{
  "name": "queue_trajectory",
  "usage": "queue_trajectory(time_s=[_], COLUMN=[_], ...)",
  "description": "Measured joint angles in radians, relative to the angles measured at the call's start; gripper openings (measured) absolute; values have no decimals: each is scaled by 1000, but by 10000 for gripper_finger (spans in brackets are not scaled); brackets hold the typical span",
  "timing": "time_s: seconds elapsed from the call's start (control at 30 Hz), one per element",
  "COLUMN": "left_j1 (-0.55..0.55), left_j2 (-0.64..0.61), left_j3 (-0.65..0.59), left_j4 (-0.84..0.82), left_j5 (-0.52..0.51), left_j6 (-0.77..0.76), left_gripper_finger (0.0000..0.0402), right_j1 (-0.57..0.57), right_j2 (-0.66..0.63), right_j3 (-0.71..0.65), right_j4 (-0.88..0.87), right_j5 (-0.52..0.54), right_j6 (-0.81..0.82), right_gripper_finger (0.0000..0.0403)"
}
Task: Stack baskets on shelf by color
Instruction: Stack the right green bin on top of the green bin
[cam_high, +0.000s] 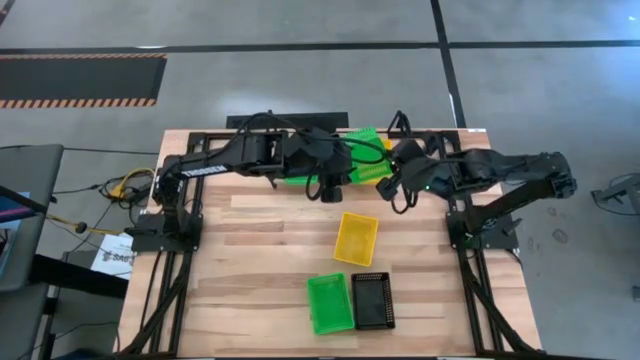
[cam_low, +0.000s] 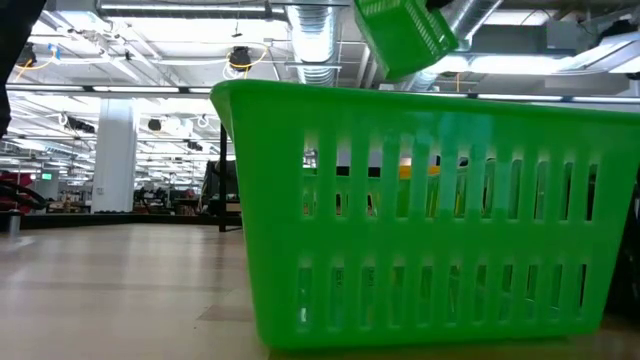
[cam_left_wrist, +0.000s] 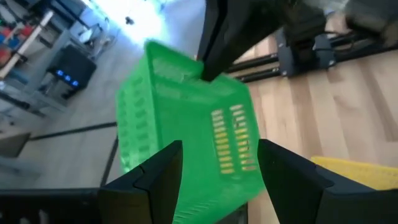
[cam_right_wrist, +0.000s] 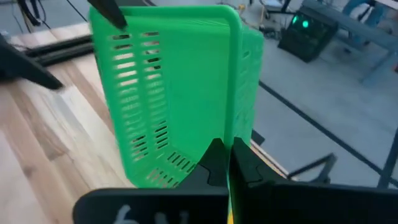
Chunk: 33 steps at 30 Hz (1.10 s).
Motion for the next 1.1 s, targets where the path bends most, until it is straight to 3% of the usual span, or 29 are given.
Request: queue_trajectory(time_s=[0.2,0.43,0.67,1.1], left_j1=[26,7,-29,82], left_j2=[0,1,1,1], left_j3=[0,-1,-1,-1], left_j4=[-15,55,65,50], left_j5=[-71,-20,-109,-148], left_j6=[-8,-1,49,-64], left_gripper_finger=[199,199,199,199], right_j1=[2,-29,-69,-25], right_j2=[10,14,14,14], right_j3=[0,0,0,0], right_j4=[53,-27,-44,127], right_j5=[-14,-30,-49,-53], right_j6=[-49,-48,-46,-136], right_gripper_finger=[0,0,0,0])
